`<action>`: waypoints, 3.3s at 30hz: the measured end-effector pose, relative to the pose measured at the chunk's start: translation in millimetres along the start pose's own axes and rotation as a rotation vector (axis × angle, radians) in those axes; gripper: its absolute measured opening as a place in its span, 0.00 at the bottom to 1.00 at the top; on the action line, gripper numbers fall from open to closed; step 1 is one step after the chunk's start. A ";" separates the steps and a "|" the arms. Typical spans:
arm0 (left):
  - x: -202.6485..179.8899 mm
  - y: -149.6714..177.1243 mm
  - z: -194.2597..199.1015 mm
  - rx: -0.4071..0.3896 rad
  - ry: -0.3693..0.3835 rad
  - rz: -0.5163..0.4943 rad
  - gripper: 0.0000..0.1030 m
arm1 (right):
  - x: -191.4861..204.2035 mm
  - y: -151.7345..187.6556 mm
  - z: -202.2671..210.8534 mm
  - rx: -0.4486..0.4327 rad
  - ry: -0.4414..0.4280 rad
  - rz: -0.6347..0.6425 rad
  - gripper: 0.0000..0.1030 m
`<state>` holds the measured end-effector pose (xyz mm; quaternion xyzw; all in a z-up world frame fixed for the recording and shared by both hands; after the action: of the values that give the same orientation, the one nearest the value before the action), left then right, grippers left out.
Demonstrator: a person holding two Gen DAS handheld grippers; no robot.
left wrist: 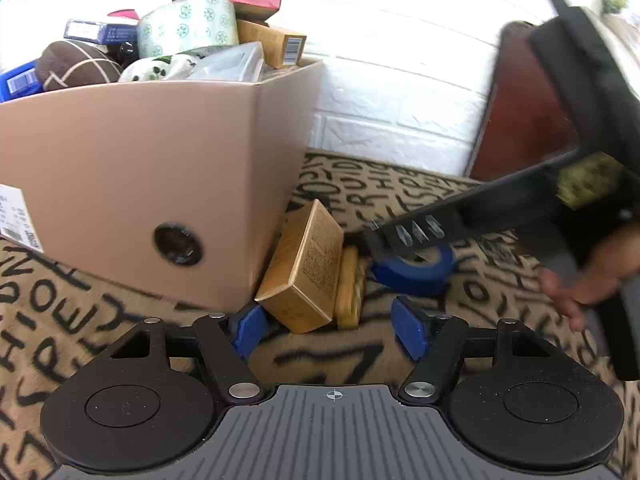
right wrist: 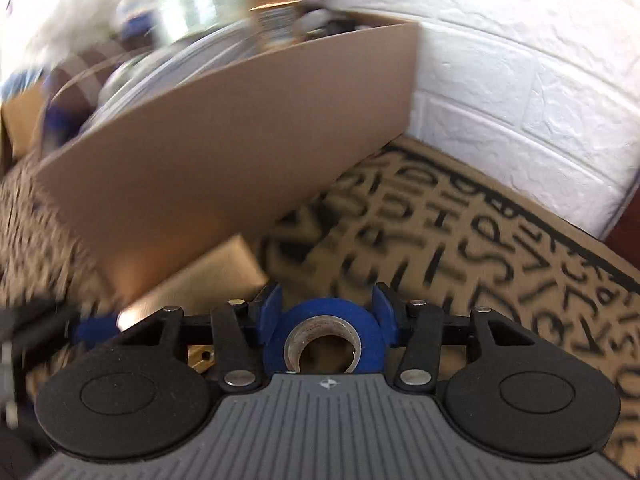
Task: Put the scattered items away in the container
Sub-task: 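Grasp the blue tape roll with the right tool while the left tool grasps a gold bar, then lift the tape roll and gold bar and carry both to the cardboard box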
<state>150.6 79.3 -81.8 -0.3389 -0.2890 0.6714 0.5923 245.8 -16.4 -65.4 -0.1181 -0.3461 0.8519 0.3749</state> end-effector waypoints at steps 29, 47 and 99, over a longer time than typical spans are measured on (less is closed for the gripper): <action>88.5 -3.6 17.8 0.049 0.078 0.200 0.79 | 2.5 -26.2 -20.1 -0.105 0.156 -0.217 0.65; 98.7 21.6 68.3 0.108 0.145 0.196 0.82 | 99.2 54.8 50.9 -0.075 0.088 0.026 0.72; 56.5 42.6 81.9 0.128 0.108 -0.184 0.28 | 110.3 120.7 96.6 -0.179 0.301 -0.359 0.26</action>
<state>55.8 130.8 -72.4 -0.3082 -0.2432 0.6122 0.6863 57.8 -43.2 -70.1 -0.2130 -0.3760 0.7105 0.5554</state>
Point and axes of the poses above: each gripper's, at about its wrist camera, not at the fingertips, and z roughly against the way its jaws point, x to its left, y to its underside, the point moved 3 cm from there along -z, roughly the way its jaws point, and after that the axes turned 1 degree about -y, right-handed, at the moved point
